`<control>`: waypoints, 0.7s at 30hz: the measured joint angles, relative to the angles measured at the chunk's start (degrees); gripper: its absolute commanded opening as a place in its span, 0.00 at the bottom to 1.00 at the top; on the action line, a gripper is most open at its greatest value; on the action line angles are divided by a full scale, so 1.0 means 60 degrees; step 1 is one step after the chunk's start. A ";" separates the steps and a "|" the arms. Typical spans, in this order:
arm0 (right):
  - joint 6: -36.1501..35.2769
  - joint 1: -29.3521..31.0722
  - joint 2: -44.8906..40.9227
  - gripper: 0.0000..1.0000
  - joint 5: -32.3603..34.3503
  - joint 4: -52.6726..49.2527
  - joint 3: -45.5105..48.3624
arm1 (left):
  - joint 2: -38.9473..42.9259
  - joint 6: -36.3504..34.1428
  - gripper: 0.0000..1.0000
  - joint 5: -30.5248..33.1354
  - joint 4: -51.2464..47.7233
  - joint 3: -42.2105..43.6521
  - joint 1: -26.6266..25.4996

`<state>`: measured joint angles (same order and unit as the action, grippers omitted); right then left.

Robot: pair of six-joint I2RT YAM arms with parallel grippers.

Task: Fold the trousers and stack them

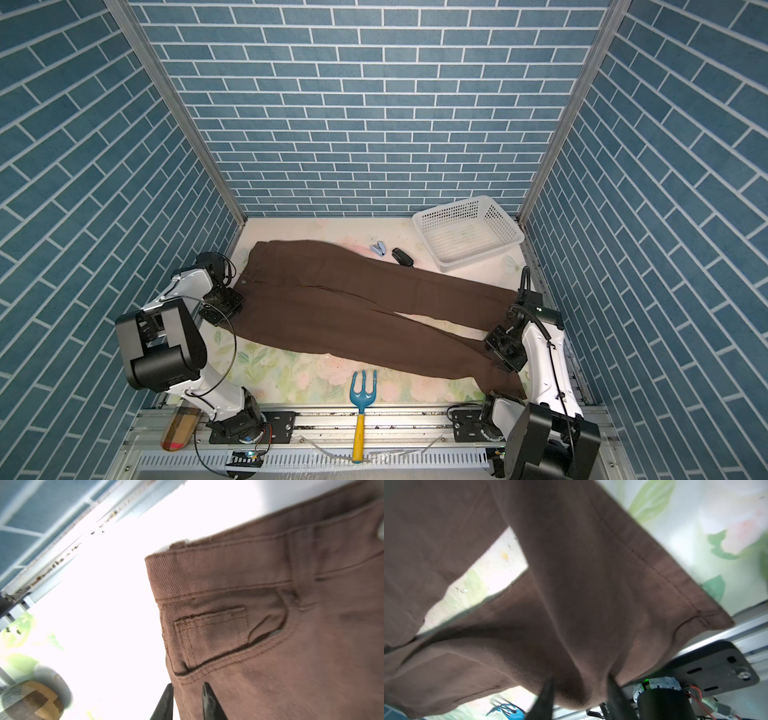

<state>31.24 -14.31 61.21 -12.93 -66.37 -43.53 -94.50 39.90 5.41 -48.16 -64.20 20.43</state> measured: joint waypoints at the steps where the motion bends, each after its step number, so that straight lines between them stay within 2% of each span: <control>1: 0.0004 0.0000 0.0015 0.62 0.0007 0.0087 -0.0015 | -0.0004 0.0004 0.28 -0.0033 -0.0022 -0.0066 -0.0036; 4: 0.0018 -0.0004 0.0015 0.58 0.0157 0.0328 -0.0233 | -0.0441 -0.0040 0.30 -0.0055 -0.0302 -0.0823 -0.0251; 6: 0.0102 -0.0004 0.0098 0.49 0.0277 0.0696 -0.0484 | -0.0933 -0.0120 0.35 -0.0055 -0.0350 -0.1625 -0.0579; 8: 0.0273 -0.0004 0.0401 0.32 0.0321 0.1359 -0.0656 | -0.1399 -0.0131 0.47 -0.0095 -0.0280 -0.2324 -0.1045; 10: 0.0379 -0.0004 0.0936 0.02 0.0299 0.2095 -0.0685 | -0.1734 -0.0175 0.49 -0.0138 -0.0208 -0.2725 -0.1424; 11: 0.0466 -0.0004 0.1333 0.00 0.0251 0.2510 -0.0685 | -0.1934 -0.0175 0.48 -0.0204 -0.0182 -0.2911 -0.1621; 16: 0.0736 -0.0015 0.3279 0.00 -0.0299 0.4120 -0.0758 | -0.3133 -0.0127 0.32 -0.0503 -0.0160 -0.3916 -0.2157; 21: 0.0747 -0.0022 0.3850 0.00 -0.0197 0.4827 -0.0783 | -0.4044 -0.0062 0.28 -0.0630 -0.0066 -0.4878 -0.2291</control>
<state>35.73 -14.44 84.31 -14.11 -37.41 -48.23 -118.76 39.53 1.63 -48.56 -93.47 6.68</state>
